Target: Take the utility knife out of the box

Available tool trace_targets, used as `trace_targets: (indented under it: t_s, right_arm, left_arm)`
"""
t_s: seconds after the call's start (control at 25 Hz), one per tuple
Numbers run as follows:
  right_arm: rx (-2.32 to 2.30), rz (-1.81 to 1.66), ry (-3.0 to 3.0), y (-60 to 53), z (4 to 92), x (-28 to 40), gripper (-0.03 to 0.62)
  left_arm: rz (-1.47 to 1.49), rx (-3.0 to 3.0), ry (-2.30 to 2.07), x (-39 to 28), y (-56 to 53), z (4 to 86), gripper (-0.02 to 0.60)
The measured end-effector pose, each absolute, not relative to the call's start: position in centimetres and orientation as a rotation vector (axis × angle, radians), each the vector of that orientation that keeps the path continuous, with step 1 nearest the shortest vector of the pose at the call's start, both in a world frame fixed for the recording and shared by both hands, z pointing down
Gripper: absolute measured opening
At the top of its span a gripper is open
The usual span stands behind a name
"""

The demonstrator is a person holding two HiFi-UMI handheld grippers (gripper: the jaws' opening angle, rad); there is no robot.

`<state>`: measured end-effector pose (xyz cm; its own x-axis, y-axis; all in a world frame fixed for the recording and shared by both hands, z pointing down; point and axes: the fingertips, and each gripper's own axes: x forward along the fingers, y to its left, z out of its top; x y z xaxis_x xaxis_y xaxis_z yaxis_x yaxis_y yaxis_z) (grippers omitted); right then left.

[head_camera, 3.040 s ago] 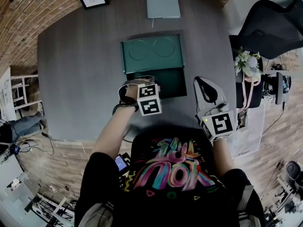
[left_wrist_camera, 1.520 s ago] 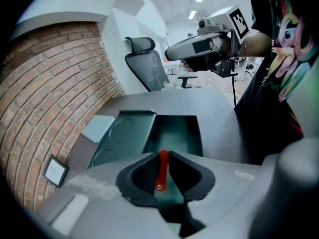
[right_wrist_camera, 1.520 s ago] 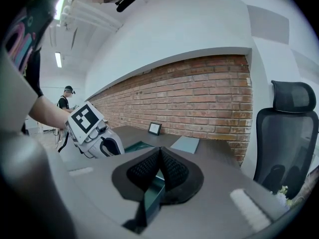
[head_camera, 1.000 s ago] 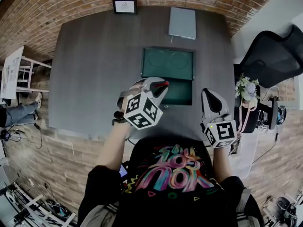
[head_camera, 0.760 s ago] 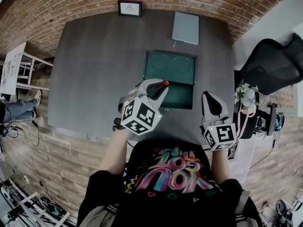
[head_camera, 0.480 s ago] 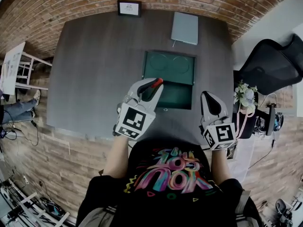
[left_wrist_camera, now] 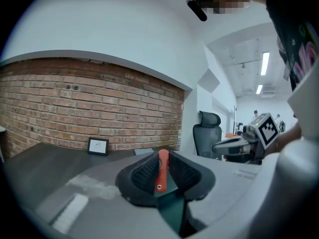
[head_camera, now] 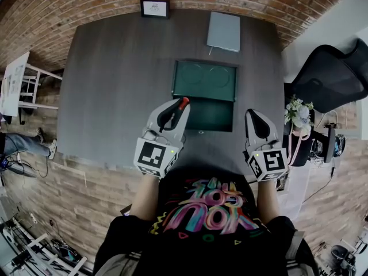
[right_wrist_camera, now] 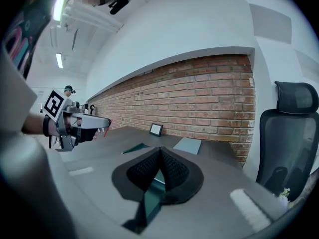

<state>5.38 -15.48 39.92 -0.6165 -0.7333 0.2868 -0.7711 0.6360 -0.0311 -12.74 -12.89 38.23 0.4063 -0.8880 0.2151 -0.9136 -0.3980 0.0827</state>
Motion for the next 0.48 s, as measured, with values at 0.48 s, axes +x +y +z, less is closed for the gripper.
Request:
trace_targets:
  t_s: [0.48]
  right_arm:
    - [1.218,0.238,-2.625,-15.46,40.01,5.02,0.0]
  left_arm:
    - [0.135,2.453,-1.574,-12.63,-11.84,39.0,0.064]
